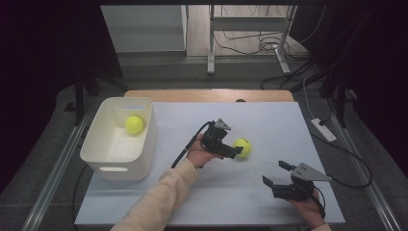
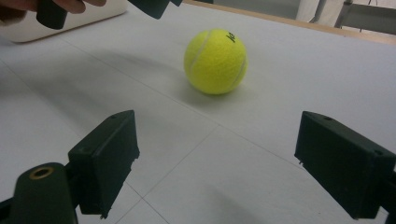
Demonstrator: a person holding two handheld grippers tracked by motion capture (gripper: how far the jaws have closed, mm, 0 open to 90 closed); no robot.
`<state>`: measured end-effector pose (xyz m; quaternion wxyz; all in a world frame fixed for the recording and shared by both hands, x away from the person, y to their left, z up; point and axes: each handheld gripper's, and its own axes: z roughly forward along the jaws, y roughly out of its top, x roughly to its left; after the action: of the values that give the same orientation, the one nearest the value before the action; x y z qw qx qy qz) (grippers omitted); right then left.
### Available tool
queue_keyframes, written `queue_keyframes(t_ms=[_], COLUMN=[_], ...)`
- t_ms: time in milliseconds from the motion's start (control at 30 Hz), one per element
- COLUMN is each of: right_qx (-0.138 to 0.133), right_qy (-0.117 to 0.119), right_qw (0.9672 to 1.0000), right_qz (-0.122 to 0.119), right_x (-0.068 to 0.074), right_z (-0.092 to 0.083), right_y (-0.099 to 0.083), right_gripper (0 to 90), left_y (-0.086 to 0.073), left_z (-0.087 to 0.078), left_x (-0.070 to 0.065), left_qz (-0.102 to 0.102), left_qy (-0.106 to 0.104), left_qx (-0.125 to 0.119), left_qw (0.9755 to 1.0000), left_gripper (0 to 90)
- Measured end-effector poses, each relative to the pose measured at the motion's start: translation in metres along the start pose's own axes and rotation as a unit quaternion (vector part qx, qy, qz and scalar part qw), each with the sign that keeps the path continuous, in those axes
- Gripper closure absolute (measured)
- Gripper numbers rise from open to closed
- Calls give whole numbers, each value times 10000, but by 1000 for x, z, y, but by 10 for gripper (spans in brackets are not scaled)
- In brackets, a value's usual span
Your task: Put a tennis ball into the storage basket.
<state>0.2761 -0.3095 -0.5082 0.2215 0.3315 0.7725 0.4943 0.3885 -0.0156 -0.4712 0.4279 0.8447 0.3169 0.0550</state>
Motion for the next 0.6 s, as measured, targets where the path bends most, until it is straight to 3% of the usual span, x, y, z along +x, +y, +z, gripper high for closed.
queue_keyframes(t_ms=[600], right_qx=[8], right_qy=[4], right_qw=[10000], right_qz=[-5], right_x=[0], right_z=[0], right_y=[0], right_gripper=[131], left_y=[1], left_z=[20], left_x=[1], left_qz=[13], left_qy=[-31], left_qx=[80], left_qw=[10000], left_gripper=[85])
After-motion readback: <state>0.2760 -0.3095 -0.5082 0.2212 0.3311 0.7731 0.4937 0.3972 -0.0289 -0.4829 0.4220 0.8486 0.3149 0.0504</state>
